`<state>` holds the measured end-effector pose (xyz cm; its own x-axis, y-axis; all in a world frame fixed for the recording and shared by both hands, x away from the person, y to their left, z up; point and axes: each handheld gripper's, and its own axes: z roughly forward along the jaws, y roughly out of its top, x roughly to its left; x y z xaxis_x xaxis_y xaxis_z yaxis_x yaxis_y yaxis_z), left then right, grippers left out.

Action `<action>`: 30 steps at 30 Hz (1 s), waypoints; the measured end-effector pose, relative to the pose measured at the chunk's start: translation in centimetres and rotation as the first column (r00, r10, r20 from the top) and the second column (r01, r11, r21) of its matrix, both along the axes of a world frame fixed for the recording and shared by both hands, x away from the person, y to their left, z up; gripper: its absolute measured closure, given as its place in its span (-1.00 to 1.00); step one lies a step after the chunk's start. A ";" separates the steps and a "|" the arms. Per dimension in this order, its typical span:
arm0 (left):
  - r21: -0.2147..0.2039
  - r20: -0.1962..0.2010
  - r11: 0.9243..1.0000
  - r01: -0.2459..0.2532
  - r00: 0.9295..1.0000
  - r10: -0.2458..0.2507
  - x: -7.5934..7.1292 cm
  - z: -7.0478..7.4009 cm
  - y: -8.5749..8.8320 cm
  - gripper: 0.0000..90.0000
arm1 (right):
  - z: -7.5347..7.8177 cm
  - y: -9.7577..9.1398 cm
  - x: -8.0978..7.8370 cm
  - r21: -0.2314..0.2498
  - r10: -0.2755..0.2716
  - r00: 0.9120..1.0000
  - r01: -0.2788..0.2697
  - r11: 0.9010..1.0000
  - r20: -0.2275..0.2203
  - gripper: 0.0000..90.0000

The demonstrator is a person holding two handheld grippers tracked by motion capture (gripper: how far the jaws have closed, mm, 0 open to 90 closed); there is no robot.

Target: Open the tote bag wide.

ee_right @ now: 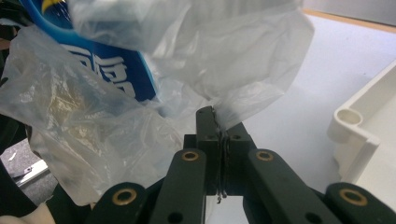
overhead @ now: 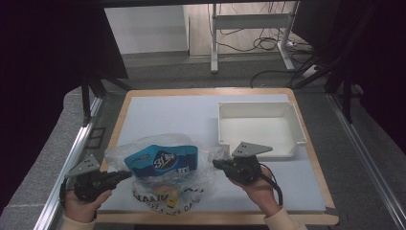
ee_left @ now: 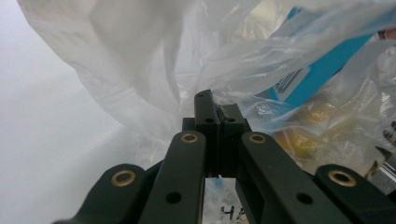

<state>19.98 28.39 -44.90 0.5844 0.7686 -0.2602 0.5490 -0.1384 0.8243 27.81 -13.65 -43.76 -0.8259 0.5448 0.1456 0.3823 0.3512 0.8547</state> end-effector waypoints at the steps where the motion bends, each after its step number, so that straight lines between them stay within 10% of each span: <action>1: 0.001 -0.004 1.000 0.000 1.000 0.000 0.1 -0.2 0.0 0.99 | -0.2 0.0 0.0 -0.001 -0.001 1.000 0.001 1.000 -0.003 0.94; 30: 0.022 -0.114 1.000 -0.003 0.993 0.006 1.4 -4.3 -0.6 0.99 | -4.7 0.3 0.1 -0.066 -0.028 0.999 0.026 0.997 -0.034 0.93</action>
<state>21.40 27.75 -49.19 0.5485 0.7773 -0.3081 0.6398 -0.1529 0.7532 27.91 -13.34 -48.48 -0.8059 0.5760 0.1374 0.4217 0.3955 0.8159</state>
